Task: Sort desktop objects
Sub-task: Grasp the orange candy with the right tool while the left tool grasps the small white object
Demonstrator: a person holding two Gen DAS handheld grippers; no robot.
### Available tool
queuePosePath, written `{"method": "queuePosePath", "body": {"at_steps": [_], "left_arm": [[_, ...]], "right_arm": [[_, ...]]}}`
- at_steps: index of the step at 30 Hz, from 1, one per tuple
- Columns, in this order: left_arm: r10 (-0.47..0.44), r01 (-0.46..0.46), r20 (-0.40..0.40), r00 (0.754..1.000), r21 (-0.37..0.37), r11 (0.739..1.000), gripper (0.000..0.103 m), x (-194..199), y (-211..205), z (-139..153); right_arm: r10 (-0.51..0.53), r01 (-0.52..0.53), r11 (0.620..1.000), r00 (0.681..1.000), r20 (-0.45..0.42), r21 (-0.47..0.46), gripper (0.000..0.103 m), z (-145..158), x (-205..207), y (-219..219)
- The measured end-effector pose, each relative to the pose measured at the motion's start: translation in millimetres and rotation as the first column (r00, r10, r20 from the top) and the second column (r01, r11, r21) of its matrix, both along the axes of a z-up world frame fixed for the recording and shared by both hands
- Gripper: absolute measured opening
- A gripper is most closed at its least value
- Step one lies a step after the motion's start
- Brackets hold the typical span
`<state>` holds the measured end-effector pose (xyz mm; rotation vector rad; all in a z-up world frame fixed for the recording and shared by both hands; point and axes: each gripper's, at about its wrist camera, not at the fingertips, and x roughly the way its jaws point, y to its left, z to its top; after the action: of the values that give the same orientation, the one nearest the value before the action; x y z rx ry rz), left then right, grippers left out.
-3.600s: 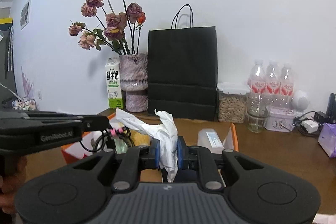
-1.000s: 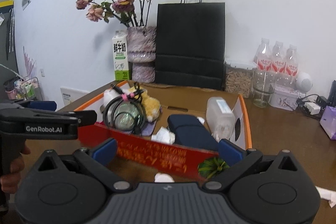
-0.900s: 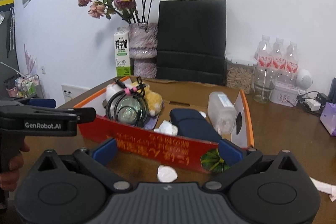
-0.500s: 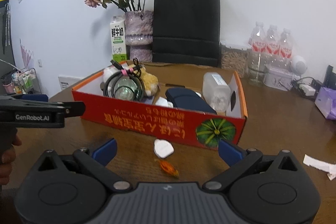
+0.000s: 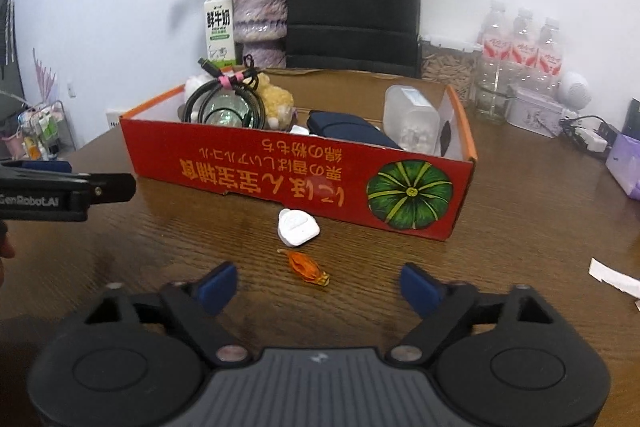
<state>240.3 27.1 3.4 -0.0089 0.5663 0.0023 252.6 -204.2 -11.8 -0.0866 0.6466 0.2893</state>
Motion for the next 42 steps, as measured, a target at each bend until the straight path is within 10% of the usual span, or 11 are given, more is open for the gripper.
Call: {"method": "queuePosePath", "body": {"at_steps": [6, 11, 42], "left_arm": [[0.019, -0.019, -0.013, 1.000, -0.006, 1.000, 0.103, -1, 7, -4], [0.026, -0.027, -0.031, 0.999, -0.015, 1.000, 0.103, -1, 10, -8], [-0.156, 0.158, -0.047, 0.987, 0.038, 0.987, 0.103, 49, -108, -17]], "right_arm": [[0.052, -0.053, 0.998, 0.998, -0.032, -0.020, 0.053, -7, 18, 5], [0.104, -0.104, 0.995, 0.994, -0.038, -0.003, 0.012, -7, 20, 7], [-0.057, 0.055, 0.998, 0.997, 0.058, 0.038, 0.012, 1, 32, -79]]}}
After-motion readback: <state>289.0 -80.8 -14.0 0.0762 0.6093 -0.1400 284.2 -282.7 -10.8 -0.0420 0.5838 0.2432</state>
